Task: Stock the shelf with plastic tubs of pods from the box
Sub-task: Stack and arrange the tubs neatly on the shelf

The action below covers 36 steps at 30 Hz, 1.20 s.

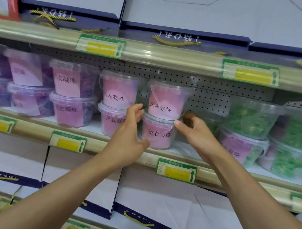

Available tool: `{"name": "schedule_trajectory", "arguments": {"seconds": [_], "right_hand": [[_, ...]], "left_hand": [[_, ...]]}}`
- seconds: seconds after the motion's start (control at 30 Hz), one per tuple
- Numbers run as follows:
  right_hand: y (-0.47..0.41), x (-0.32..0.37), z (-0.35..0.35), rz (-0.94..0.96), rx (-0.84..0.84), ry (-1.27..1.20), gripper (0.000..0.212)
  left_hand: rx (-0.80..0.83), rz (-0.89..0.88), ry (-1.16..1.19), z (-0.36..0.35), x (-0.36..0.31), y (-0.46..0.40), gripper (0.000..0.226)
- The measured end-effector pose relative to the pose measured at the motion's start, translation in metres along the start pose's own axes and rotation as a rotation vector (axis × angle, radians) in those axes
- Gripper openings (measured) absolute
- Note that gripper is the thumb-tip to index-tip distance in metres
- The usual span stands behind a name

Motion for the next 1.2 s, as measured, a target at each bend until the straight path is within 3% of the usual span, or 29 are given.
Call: {"name": "schedule_trajectory", "arguments": {"seconds": [0.33,0.6,0.77,0.93,1.07,1.2], "right_hand": [[0.007,0.0,-0.005,-0.007,-0.082,0.085,0.039],[0.011,0.0,0.0,-0.059,-0.109,0.151,0.049],[0.014,0.003,0.039,-0.078,-0.353,0.611,0.038],[-0.011,0.002,0.043,-0.133,-0.265,0.937,0.055],[-0.036,-0.002,0.038,-0.236,-0.195,1.184,0.038],[-0.051,-0.001,0.032,-0.093,-0.19,1.393,0.031]], "left_hand": [[0.089,-0.063,-0.208,0.008,-0.004,0.004,0.084],[-0.204,-0.278,-0.423,0.007,-0.01,0.0,0.067],[-0.26,-0.342,-0.471,-0.002,-0.002,-0.01,0.048],[-0.324,-0.372,-0.499,-0.008,0.004,-0.015,0.042],[-0.389,-0.401,-0.572,-0.008,0.006,-0.018,0.038],[-0.427,-0.437,-0.594,-0.01,0.008,-0.018,0.036]]}}
Point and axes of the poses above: each hand's wrist, its own y-axis away from the middle knuckle, its own z-axis out of the back of the hand, x = y × z, the point moved 5 cm from there along -y, towards the middle knuckle, and after that the axes turned 8 degrees about -y, right-handed, at the moved point
